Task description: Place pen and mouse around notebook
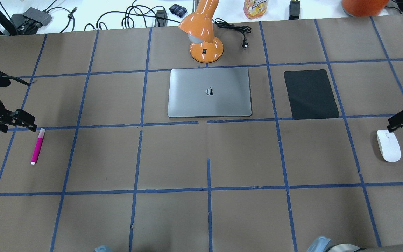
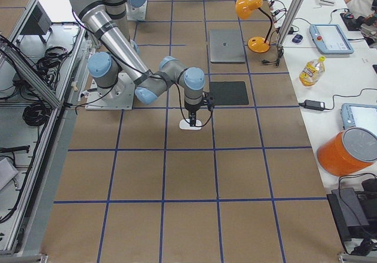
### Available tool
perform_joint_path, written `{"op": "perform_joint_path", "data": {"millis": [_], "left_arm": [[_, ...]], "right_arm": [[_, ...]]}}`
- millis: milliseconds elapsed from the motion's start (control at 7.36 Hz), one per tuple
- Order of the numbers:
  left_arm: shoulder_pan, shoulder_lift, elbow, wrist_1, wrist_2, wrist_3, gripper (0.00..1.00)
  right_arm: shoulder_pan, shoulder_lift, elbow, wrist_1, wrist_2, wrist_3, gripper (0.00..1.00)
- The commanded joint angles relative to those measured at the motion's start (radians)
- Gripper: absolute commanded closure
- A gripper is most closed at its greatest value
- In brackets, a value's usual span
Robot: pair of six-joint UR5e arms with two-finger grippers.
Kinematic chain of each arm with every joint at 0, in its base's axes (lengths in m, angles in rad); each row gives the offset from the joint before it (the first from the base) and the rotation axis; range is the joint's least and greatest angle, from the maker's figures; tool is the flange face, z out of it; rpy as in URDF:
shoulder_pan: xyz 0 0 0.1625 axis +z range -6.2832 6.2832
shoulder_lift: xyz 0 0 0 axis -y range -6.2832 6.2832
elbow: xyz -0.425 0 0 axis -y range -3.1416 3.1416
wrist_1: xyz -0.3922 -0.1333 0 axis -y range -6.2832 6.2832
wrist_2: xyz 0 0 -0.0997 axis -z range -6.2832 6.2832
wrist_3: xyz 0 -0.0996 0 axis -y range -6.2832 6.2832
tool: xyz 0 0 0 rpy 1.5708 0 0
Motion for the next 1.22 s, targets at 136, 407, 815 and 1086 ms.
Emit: {"op": "perform_joint_path", "data": {"millis": [136, 407, 815, 1086], "left_arm": [[0.026, -0.084, -0.007, 0.048, -0.002, 0.002, 0.00], [0.026, -0.117, -0.004, 0.049, -0.001, 0.004, 0.00], [0.026, -0.167, 0.004, 0.078, -0.001, 0.002, 0.23], [0.026, -0.184, 0.004, 0.129, -0.001, 0.002, 0.52]], "right_arm": [[-0.012, 0.096, 0.033, -0.122, -0.009, 0.001, 0.00], [-0.012, 0.095, 0.033, -0.122, -0.002, 0.008, 0.00], [-0.012, 0.092, 0.024, -0.112, 0.000, 0.034, 0.47], [-0.012, 0.084, 0.021, -0.107, 0.000, 0.057, 0.52]]}}
